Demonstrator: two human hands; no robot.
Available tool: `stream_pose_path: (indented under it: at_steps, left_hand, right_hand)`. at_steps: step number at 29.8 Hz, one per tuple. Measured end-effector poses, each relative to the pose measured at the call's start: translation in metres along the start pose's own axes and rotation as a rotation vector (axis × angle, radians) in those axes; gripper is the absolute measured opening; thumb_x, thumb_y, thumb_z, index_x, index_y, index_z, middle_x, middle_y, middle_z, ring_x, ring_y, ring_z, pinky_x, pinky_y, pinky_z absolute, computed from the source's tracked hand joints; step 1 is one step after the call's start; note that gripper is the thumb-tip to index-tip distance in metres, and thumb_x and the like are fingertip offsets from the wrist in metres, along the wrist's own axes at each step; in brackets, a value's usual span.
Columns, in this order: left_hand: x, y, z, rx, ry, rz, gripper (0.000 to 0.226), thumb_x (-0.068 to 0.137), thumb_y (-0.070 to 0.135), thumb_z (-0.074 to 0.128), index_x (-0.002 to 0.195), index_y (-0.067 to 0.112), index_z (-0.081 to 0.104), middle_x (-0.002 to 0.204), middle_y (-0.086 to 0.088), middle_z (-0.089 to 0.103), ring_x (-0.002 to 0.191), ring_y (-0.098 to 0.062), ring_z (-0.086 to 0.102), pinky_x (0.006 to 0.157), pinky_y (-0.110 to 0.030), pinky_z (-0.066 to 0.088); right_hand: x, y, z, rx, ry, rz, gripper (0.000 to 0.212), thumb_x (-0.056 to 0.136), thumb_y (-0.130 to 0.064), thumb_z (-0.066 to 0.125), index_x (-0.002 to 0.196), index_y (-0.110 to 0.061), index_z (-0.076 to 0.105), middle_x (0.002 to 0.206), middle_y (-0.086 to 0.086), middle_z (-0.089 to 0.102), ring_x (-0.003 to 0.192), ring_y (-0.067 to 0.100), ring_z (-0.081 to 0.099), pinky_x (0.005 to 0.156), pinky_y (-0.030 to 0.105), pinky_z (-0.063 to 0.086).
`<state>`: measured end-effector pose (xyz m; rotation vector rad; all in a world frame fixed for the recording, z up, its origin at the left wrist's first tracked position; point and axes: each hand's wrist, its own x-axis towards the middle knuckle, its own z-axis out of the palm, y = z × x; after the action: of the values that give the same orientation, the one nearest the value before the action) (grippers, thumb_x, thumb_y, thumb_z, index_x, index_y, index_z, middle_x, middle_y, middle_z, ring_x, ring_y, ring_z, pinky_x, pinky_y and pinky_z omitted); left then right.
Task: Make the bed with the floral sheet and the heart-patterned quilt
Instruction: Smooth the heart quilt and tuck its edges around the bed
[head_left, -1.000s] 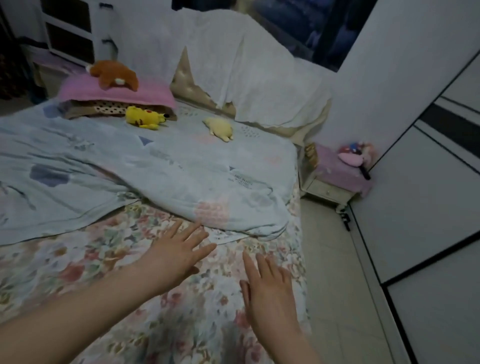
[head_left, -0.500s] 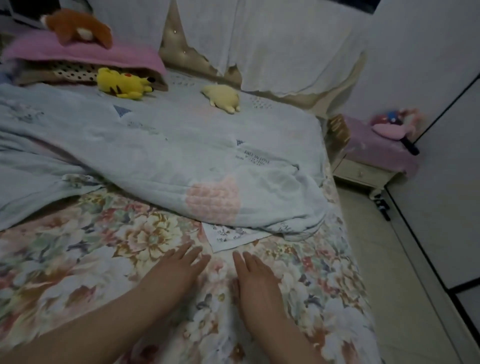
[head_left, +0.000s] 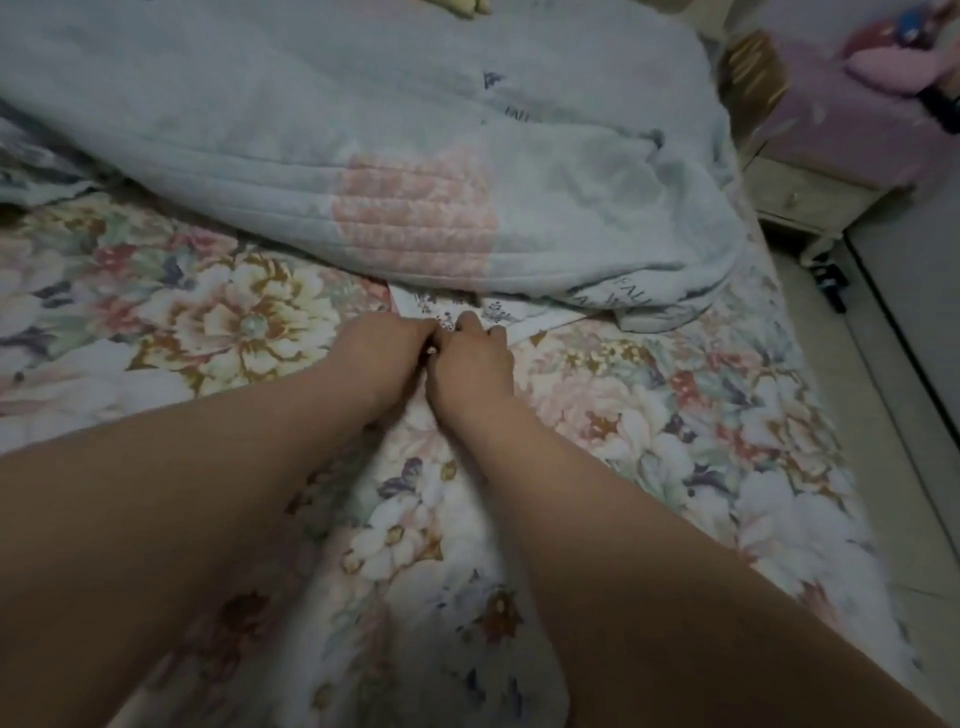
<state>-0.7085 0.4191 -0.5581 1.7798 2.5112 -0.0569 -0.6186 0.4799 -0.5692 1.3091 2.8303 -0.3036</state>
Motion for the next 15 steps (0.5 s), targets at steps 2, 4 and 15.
stream_pose_path:
  at_steps: [2,4,15]
  left_hand:
    - [0.006,-0.002,-0.008,0.069,-0.03,0.019,0.028,0.094,0.018,0.052,0.118,0.023,0.065,0.105,-0.013,0.069,0.099,-0.033,0.063,0.069,-0.033,0.04]
    - [0.004,0.002,-0.013,0.167,-0.07,0.039,0.025,0.092,0.014,0.05,0.109,0.02,0.068,0.105,-0.01,0.069,0.102,-0.029,0.063,0.077,-0.034,0.045]
    - [-0.109,0.073,-0.021,0.171,-0.393,0.316,0.024,0.096,0.013,0.049,0.111,0.009,0.067,0.117,-0.012,0.065,0.11,-0.028,0.055,0.098,-0.034,0.038]
  right_hand:
    - [0.001,-0.005,-0.002,0.023,0.003,-0.012,0.031,0.094,-0.008,0.047,0.119,-0.013,0.065,0.13,0.006,0.049,0.125,0.034,0.036,0.094,0.042,0.037]
    - [-0.009,-0.01,-0.002,0.031,0.109,-0.102,0.024,0.081,0.001,0.051,0.091,-0.002,0.073,0.105,0.012,0.063,0.115,0.038,0.049,0.09,0.044,0.042]
    - [-0.162,0.026,-0.032,0.086,-0.313,-0.128,0.028,0.096,-0.008,0.048,0.118,-0.004,0.063,0.12,0.015,0.058,0.111,0.031,0.055,0.095,0.037,0.043]
